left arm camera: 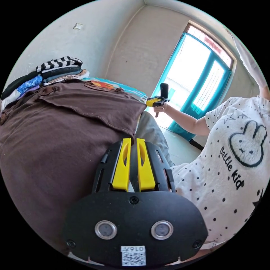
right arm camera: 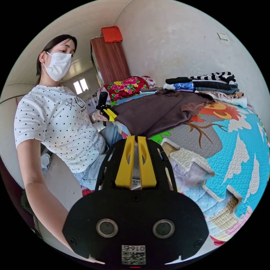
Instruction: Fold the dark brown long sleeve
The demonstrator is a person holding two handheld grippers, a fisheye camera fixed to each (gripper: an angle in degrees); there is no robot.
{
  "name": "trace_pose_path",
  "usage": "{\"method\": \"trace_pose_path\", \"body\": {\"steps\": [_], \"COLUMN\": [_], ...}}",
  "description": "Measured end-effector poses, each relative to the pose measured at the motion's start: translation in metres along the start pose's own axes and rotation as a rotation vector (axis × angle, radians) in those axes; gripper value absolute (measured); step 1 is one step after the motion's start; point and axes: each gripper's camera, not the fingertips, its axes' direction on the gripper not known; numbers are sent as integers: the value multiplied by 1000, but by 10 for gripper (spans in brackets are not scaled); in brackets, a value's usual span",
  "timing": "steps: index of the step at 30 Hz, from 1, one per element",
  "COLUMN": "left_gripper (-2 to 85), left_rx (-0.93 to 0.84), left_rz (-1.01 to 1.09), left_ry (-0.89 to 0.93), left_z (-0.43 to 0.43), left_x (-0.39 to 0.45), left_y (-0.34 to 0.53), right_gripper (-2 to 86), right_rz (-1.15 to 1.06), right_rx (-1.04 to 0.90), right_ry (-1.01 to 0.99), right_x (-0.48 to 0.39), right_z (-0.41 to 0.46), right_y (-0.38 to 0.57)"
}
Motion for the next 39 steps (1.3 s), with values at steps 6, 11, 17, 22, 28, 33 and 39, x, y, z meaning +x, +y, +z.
{"method": "trace_pose_path", "body": {"steps": [6, 11, 17, 22, 28, 33, 39], "left_gripper": [-9, -9, -8, -9, -9, -1, 74], "left_rx": [-9, -46, 56, 165, 201, 194, 102], "left_rz": [-4, -5, -55, -212, -420, -387, -349], "left_ry": [-17, -18, -88, -267, -384, -448, -664], "left_z": [3, -6, -69, -117, -130, -134, -165], "left_x": [-14, -23, -46, -94, -155, -178, -272], "left_y": [10, 22, 36, 37, 39, 35, -25], "right_gripper": [4, 0, 10, 45, 80, 88, 86], "right_rz": [-14, 46, -95, -181, -184, -215, -177], "right_rx": [-50, -145, 99, 99, -119, -314, -438], "right_ry": [19, 25, 196, 409, 476, 577, 585], "right_x": [14, 38, 32, 56, 151, 207, 249], "right_z": [-11, -19, -62, -13, 161, 320, 440], "right_y": [-51, -88, -218, -406, -626, -739, -820]}}
